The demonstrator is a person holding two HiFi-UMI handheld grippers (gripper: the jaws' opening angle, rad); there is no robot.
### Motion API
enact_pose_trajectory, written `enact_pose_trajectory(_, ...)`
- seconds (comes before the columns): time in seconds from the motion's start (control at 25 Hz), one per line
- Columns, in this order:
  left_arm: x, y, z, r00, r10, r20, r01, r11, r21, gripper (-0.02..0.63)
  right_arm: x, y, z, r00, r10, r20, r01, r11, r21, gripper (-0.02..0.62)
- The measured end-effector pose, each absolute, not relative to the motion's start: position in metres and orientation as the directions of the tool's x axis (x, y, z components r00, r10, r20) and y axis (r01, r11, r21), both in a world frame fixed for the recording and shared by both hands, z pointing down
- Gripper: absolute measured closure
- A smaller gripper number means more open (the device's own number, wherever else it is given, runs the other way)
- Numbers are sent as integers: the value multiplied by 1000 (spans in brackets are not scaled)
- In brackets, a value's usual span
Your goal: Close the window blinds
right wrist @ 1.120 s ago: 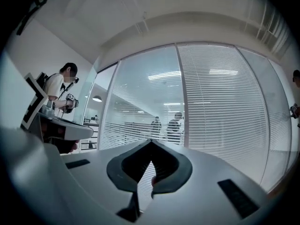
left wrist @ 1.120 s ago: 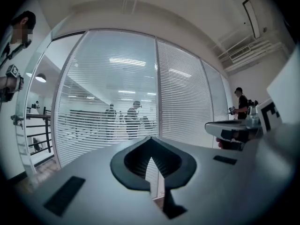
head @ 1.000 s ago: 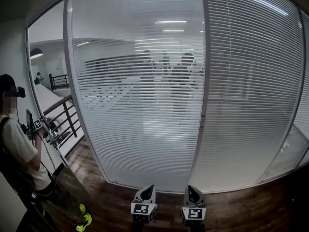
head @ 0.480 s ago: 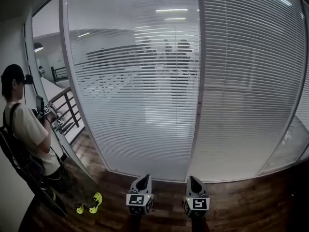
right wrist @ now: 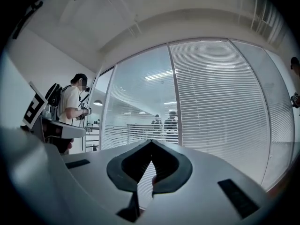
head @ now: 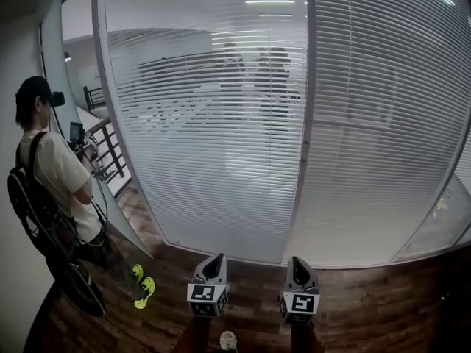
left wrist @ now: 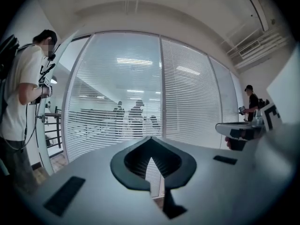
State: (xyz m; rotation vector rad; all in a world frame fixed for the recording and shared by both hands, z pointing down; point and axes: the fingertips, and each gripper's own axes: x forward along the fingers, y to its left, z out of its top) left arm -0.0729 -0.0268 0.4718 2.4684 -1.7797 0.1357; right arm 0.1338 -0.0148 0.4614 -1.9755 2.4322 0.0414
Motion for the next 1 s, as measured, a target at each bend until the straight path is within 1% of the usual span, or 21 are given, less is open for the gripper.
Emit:
enact_pose_trajectory(0.08, -72, -32, 472, 321, -939, 121, -947, -322, 15, 606, 132, -20, 465, -199, -980, -16, -980, 199, 13, 594)
enact_pose_trajectory(0.16, -73, -43, 475, 329, -937, 116, -943, -332, -2, 606, 130, -30, 468, -192, -981, -35, -981, 192, 25, 595)
enact_pose_trajectory(0.36, -80, -60, 478, 336, -936, 108, -941, -339, -2, 606, 117, -46, 474, -138, -990, -24, -983, 134, 126, 594)
enact_pose_trajectory(0.64, -81, -134, 487, 374, -921, 105, -926, -377, -6, 606, 113, -115, 472, -109, -993, -34, -990, 105, 95, 594)
enact_pose_trajectory(0.84, -99, -131, 483, 413, -905, 105, -910, -414, 9, 606, 89, -105, 472, -69, -998, 2, -995, 69, 79, 594)
enact_pose_trajectory(1.0, -79, -187, 504, 453, -887, 84, -891, -454, 12, 606, 106, -156, 498, -37, -999, 0, -994, 37, 99, 595)
